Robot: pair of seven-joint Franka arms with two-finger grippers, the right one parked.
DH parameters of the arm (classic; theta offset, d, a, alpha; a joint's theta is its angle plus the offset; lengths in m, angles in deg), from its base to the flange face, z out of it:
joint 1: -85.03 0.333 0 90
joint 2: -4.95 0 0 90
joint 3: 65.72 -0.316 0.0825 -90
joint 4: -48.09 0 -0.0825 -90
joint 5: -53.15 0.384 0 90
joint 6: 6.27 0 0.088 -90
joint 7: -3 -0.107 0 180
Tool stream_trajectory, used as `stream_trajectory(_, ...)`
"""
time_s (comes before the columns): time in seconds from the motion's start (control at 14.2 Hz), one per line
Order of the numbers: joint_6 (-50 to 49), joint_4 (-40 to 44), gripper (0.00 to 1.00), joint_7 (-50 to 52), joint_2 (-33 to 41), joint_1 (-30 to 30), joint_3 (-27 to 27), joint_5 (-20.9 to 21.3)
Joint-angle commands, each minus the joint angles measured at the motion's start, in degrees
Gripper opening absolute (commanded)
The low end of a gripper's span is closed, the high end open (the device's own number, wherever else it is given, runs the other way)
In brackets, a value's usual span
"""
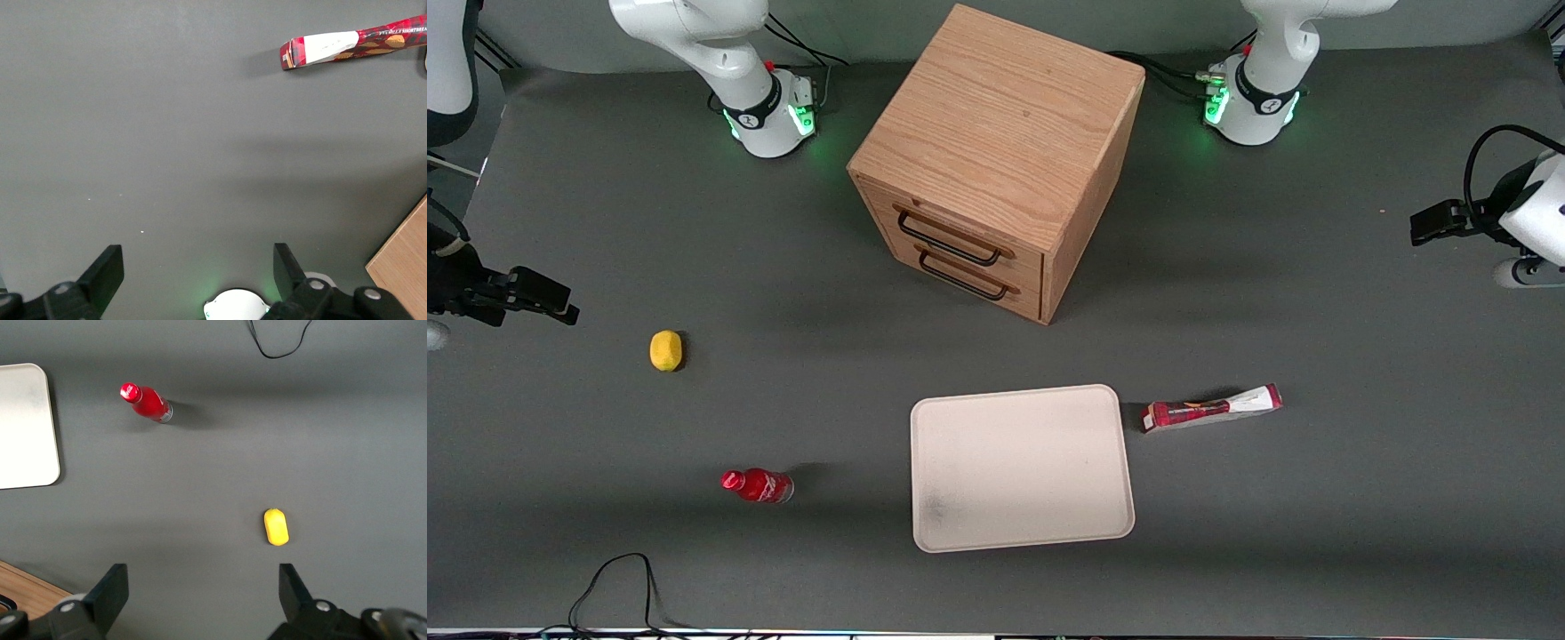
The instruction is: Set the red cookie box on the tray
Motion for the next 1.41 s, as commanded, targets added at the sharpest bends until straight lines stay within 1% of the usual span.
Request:
stream_trajectory(0.0,-4.2,6.4,1.00,-0.1,-4.0,-1.2,-0.7,0.5)
stream_trajectory(0.35,-5.2,8.2,1.00,-0.3,-4.9,-1.4,-0.5,0.4)
stream_trajectory(0.63,-5.1,10.6,1.00,-3.6,-5.8,-2.2,0.0,0.3)
stream_trajectory(0.77,-5.2,12.5,1.00,-4.1,-7.1,-2.4,0.2,-1.2)
stream_trajectory(0.98,-5.5,15.9,1.00,-10.1,-9.2,-2.8,0.9,-3.8)
stream_trajectory(1.2,-4.8,18.7,1.00,-15.0,-12.5,-3.2,4.9,-3.7)
stream_trajectory(1.34,-5.0,24.1,1.00,-22.8,-16.9,-3.2,7.7,-3.7)
